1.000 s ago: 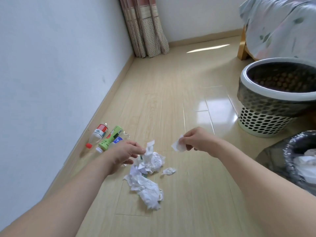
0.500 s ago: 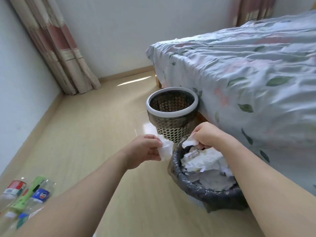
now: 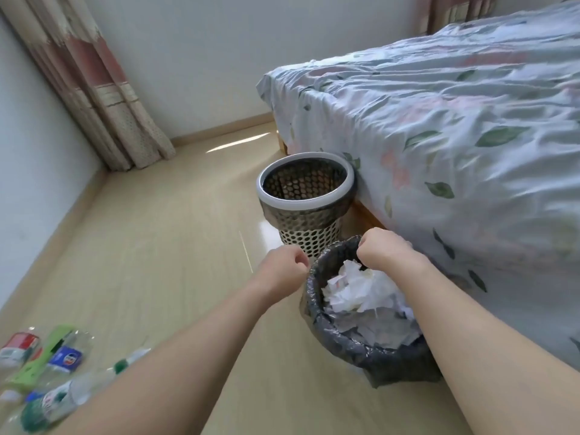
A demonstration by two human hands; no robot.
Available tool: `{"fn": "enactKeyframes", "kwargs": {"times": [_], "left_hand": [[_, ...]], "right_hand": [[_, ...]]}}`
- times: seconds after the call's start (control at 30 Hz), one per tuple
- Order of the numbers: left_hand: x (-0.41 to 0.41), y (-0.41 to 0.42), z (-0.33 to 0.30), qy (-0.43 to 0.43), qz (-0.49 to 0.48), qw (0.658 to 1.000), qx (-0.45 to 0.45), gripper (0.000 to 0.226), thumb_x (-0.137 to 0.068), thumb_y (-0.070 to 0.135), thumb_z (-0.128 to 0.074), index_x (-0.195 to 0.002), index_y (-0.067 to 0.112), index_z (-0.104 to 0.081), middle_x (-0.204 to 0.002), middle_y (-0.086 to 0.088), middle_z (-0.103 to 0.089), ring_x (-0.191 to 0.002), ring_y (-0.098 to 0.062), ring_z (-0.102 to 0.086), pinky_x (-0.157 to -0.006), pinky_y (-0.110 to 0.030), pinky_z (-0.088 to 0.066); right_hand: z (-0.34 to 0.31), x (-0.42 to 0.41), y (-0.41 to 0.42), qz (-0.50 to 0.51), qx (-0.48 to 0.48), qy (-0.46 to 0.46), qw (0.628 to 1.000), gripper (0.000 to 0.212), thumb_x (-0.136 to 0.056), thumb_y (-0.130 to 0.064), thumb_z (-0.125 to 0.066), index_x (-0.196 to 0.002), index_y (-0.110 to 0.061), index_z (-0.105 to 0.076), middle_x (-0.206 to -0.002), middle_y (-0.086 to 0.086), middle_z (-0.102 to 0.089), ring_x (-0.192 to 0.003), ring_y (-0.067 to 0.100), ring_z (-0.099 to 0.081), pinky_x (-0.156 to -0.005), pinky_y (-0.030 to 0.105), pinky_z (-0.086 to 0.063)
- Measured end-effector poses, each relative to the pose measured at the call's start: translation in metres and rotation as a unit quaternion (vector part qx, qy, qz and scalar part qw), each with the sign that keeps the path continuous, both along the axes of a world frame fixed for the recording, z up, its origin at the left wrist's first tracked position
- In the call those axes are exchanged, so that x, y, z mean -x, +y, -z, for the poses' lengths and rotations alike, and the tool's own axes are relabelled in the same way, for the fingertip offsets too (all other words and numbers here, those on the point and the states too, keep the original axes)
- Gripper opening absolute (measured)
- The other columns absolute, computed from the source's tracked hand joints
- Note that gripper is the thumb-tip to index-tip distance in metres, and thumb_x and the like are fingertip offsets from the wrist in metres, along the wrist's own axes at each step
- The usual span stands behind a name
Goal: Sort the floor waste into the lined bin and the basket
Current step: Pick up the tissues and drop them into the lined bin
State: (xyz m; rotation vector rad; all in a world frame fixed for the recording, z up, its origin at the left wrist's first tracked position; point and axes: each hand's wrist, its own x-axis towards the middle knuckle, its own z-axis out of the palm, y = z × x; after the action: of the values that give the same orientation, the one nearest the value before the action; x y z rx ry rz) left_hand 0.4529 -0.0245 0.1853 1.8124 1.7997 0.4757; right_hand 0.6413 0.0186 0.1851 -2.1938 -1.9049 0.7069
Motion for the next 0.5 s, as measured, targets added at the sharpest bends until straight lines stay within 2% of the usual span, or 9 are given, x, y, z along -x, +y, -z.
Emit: {"fn": "enactKeyframes", "kwargs": {"times": [0.07, 0.13, 0.23, 0.33, 0.43, 0.5], "left_hand": [[0.045, -0.005, 0.002, 0.0, -0.04, 0.999, 0.003, 0.025, -0.084, 0.01, -0.042, -0.087, 0.021, -0.065, -0.091, 0.002, -0.065, -0.083, -0.017, -0.063, -0.066, -0.026, -0.051], [0.088, -0.014, 0.007, 0.008, -0.082, 0.997, 0.012, 0.028, -0.083, 0.01, -0.04, -0.09, 0.02, -0.065, -0.095, 0.0, -0.066, -0.084, -0.019, -0.065, -0.069, -0.03, -0.054], [0.153, -0.035, 0.019, 0.052, -0.139, 0.988, 0.033, 0.028, -0.084, 0.008, -0.042, -0.092, 0.019, -0.066, -0.099, -0.002, -0.067, -0.085, -0.018, -0.063, -0.071, -0.027, -0.05], [0.212, -0.067, 0.034, 0.087, -0.197, 0.974, 0.065, 0.028, -0.086, 0.008, -0.044, -0.098, 0.015, -0.068, -0.103, -0.002, -0.067, -0.09, -0.019, -0.061, -0.072, -0.024, -0.046], [0.263, -0.105, 0.05, 0.111, -0.23, 0.96, 0.114, 0.029, -0.087, 0.008, -0.042, -0.102, 0.015, -0.066, -0.101, 0.001, -0.064, -0.088, -0.016, -0.058, -0.064, -0.022, -0.043], [0.291, -0.126, 0.064, 0.112, -0.247, 0.952, 0.141, 0.028, -0.086, 0.008, -0.042, -0.1, 0.016, -0.064, -0.1, 0.002, -0.063, -0.088, -0.015, -0.058, -0.065, -0.023, -0.045]], "right_hand": [[0.001, 0.04, 0.006, -0.043, -0.009, 0.012, 0.999, 0.025, -0.089, -0.018, -0.047, -0.11, -0.016, -0.062, -0.109, 0.007, -0.063, -0.103, 0.03, -0.059, -0.096, 0.043, -0.047], [0.007, 0.083, 0.006, -0.104, -0.02, 0.058, 0.993, 0.026, -0.087, -0.017, -0.047, -0.106, -0.017, -0.064, -0.106, 0.006, -0.064, -0.102, 0.029, -0.06, -0.095, 0.044, -0.049], [0.022, 0.155, -0.003, -0.189, -0.02, 0.102, 0.976, 0.031, -0.086, -0.014, -0.046, -0.108, -0.015, -0.067, -0.111, 0.007, -0.066, -0.104, 0.027, -0.06, -0.094, 0.038, -0.05], [0.044, 0.232, -0.019, -0.265, 0.022, 0.099, 0.959, 0.034, -0.087, -0.013, -0.045, -0.115, -0.016, -0.065, -0.12, 0.006, -0.063, -0.111, 0.026, -0.059, -0.09, 0.03, -0.049], [0.08, 0.301, -0.041, -0.321, 0.08, 0.085, 0.94, 0.03, -0.085, -0.011, -0.044, -0.107, -0.015, -0.064, -0.107, 0.005, -0.065, -0.097, 0.024, -0.062, -0.074, 0.027, -0.047], [0.11, 0.332, -0.056, -0.354, 0.112, 0.06, 0.927, 0.03, -0.084, -0.01, -0.045, -0.109, -0.011, -0.062, -0.109, 0.006, -0.064, -0.091, 0.023, -0.061, -0.073, 0.028, -0.048]]}}
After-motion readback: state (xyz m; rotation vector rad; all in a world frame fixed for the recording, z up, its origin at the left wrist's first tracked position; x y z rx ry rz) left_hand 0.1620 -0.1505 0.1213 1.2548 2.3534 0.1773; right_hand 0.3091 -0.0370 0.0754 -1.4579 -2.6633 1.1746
